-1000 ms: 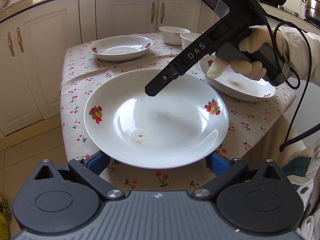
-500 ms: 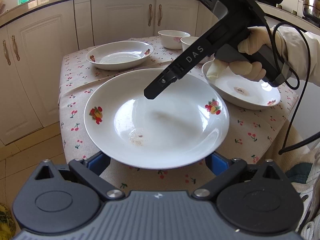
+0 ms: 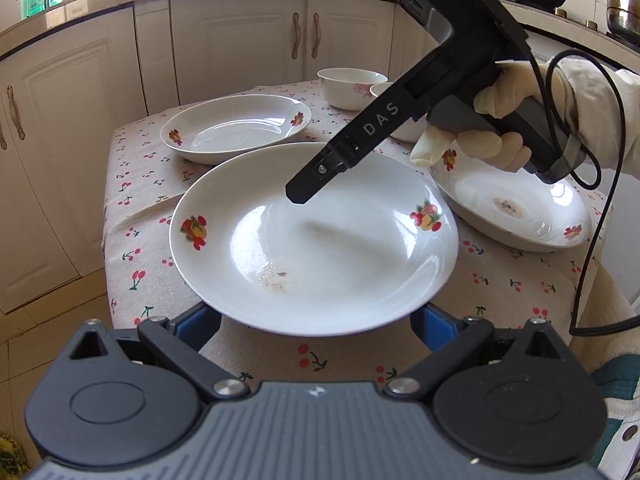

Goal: Organize plates and bowls

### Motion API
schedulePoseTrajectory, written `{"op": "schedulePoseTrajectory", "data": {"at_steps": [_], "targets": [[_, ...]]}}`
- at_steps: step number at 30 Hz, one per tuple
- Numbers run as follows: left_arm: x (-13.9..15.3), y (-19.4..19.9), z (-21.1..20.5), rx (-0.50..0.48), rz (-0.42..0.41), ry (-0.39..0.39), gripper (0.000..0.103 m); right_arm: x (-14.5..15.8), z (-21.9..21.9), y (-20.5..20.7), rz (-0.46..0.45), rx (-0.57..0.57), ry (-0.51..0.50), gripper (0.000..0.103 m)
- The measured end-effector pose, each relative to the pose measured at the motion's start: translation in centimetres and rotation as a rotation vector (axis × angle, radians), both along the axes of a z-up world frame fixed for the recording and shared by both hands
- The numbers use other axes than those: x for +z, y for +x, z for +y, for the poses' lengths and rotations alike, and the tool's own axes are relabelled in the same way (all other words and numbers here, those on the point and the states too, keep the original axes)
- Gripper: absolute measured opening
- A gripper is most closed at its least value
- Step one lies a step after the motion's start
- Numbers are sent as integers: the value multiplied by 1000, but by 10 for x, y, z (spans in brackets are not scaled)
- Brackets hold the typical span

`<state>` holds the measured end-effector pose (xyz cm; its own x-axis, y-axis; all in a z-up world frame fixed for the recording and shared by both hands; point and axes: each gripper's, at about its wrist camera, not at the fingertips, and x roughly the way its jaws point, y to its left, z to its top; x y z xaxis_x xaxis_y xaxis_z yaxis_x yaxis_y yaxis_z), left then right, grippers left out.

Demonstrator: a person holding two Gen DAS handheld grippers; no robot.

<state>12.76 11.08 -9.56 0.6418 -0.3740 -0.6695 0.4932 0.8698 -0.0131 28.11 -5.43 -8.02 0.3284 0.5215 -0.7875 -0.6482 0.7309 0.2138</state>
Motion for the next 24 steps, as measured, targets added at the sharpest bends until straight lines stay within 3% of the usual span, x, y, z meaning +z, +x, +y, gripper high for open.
{"op": "schedulePoseTrajectory", "data": {"at_steps": [11, 16, 20, 24], "targets": [[-3, 9, 0, 2, 7, 7, 100, -4, 0, 6, -4, -8, 2, 69], [-4, 7, 1, 7, 2, -2, 100, -1, 1, 5, -2, 4, -1, 75], [-2, 1, 3, 38, -2, 18, 100, 11, -5, -5, -45, -2, 9, 100], [3, -9, 9, 76, 10, 24, 101, 31, -14, -23, -106, 0, -3, 103]]}}
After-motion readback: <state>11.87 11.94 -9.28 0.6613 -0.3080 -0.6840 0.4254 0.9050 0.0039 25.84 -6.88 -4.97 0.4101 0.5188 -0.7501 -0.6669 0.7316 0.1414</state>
